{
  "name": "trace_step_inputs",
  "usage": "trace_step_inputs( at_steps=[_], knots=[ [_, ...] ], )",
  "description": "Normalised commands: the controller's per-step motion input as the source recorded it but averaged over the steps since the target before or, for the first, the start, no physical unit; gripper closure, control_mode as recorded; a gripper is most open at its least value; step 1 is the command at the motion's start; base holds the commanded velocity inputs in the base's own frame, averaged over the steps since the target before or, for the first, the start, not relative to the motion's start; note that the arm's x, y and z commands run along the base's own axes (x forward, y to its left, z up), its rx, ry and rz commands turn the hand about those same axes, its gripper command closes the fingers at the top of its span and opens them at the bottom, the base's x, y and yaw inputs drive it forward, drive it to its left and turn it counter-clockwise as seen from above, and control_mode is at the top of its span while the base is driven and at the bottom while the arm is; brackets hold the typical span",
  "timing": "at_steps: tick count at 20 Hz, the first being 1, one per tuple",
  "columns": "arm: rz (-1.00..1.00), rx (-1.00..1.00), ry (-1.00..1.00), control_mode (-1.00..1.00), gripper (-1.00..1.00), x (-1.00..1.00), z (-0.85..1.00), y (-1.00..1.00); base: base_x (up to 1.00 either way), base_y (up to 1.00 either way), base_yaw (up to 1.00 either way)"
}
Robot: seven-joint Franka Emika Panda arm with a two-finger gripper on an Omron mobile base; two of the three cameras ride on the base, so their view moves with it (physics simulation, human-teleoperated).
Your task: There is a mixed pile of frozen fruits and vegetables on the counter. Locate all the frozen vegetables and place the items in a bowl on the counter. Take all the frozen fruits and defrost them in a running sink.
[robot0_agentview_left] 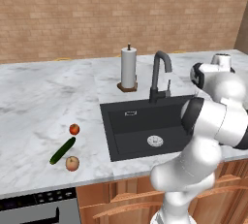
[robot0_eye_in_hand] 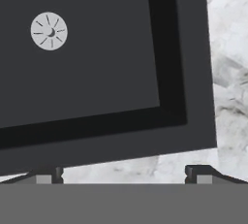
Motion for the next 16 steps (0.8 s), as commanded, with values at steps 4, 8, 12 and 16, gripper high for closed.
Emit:
trace_step_inputs(
  at_steps=[4, 8, 12, 16],
  knots=[
    [-0.03, -0.03, 0.0, -1.0, -1.0, 0.0, -0.06, 0.54, 0.0, 0.0, 0.0],
    [-0.02, -0.03, 0.0, -1.0, -1.0, 0.01, -0.07, 0.56, 0.0, 0.0, 0.0],
    [-0.02, -0.04, 0.0, -1.0, -1.0, 0.03, -0.03, 0.55, 0.0, 0.0, 0.0],
    [-0.04, -0.03, 0.0, -1.0, -1.0, 0.05, -0.01, 0.53, 0.0, 0.0, 0.0]
  ],
)
